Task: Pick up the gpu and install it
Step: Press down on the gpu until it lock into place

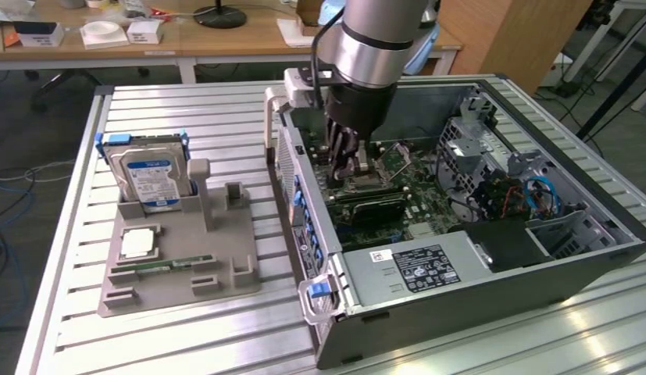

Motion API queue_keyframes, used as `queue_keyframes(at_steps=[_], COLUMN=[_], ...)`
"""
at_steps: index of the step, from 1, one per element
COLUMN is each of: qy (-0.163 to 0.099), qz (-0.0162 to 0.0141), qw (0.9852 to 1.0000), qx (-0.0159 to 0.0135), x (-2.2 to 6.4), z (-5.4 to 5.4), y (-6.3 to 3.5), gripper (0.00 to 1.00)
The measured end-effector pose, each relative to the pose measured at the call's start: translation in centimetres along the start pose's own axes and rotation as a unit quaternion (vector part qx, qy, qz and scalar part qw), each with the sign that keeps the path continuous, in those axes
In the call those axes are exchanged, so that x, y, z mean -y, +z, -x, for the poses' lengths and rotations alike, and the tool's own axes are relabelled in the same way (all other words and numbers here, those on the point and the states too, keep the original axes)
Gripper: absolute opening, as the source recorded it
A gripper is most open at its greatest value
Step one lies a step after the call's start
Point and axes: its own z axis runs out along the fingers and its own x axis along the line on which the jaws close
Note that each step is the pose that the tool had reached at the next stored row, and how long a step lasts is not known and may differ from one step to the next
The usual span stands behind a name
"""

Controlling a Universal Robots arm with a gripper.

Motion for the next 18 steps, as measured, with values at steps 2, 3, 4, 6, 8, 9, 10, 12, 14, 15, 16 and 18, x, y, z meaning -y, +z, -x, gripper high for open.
queue_keyframes(at_steps=[2,3,4,6,8,9,10,12,14,15,16,18], qy=[0.0,0.0,0.0,0.0,0.0,0.0,0.0,0.0,0.0,0.0,0.0,0.0], qz=[0.0,0.0,0.0,0.0,0.0001,0.0001,0.0001,0.0001,0.0001,0.0001,0.0001,0.0001], qw=[1.0,1.0,1.0,1.0,1.0,1.0,1.0,1.0,1.0,1.0,1.0,1.0], qx=[0.0002,0.0004,0.0005,0.0006,0.0007,0.0007,0.0007,0.0007,0.0007,0.0007,0.0007,0.0007], x=[0.44,0.66,0.86,1.27,1.73,1.91,2.07,2.15,2.15,2.15,2.16,2.15], z=[0.0,0.0,0.0,0.0,0.0,0.0,0.0,0.0,0.0,0.0,0.0,0.0], y=[-0.02,-0.04,-0.05,-0.08,-0.1,-0.12,-0.12,-0.13,-0.13,-0.13,-0.13,-0.13], gripper=[0.11,0.11,0.11,0.11,0.11,0.11,0.11,0.11,0.11,0.11,0.11,0.11])
